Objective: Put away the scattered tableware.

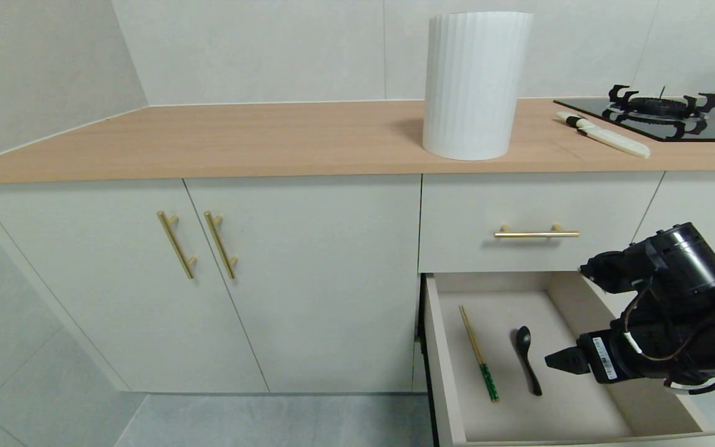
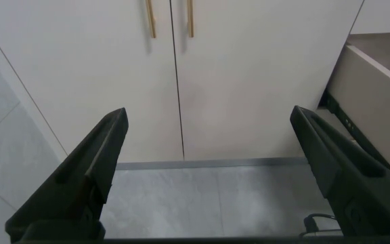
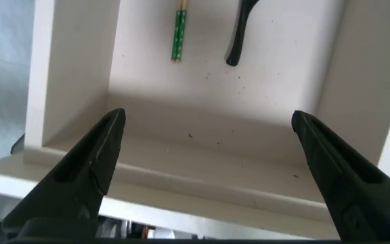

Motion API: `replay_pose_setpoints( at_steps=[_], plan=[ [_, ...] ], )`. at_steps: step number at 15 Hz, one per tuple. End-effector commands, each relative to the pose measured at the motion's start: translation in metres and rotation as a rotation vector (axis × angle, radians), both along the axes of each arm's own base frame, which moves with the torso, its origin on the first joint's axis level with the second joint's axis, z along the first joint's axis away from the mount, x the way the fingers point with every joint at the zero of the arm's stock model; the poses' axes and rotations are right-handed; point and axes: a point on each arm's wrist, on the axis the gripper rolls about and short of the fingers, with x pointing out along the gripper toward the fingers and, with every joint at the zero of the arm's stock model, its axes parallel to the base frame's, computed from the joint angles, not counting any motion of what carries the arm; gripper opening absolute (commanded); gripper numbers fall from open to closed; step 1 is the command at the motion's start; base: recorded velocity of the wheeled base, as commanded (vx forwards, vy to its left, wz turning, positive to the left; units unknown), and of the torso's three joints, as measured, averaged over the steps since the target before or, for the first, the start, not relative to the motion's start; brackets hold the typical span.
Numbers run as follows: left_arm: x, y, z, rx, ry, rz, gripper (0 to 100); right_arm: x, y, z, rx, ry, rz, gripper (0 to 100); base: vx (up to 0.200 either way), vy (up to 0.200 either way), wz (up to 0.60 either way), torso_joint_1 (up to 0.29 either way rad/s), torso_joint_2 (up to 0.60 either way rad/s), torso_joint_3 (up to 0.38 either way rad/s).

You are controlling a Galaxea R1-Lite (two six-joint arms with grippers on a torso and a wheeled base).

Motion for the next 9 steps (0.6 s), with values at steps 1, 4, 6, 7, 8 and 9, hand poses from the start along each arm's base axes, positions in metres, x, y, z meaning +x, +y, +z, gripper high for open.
replay_pose_setpoints(
  at_steps=[1,4,6,7,8,9],
  plan=[
    [0.0,0.0,0.0,-0.002,0.001,0.0,100,-0.006,-0.001,0.004,-0.007,-0.008,0.018,100,-0.2,0.0,0.0,-0.002,0.01,-0.002],
    [0.0,0.0,0.0,0.001,0.001,0.0,100,-0.009,-0.002,0.004,-0.019,0.008,0.027,100,-0.133,0.0,0.0,0.006,0.0,0.002],
    [0.0,0.0,0.0,0.001,0.001,0.0,100,-0.013,0.0,0.002,-0.028,0.027,0.046,100,0.0,0.0,0.0,0.0,0.0,0.0],
    [0.0,0.0,0.0,0.001,0.001,0.0,100,-0.018,0.001,0.002,-0.043,0.035,0.072,100,0.0,0.0,0.0,0.0,0.0,0.0],
    [0.0,0.0,0.0,0.001,0.001,0.0,100,-0.021,0.002,0.002,-0.053,0.035,0.093,100,0.0,0.0,0.0,0.0,0.0,0.0],
    [0.0,0.0,0.0,0.001,0.001,0.0,100,-0.026,0.004,0.002,-0.056,0.034,0.112,100,0.0,0.0,0.0,0.0,0.0,0.0]
  ],
)
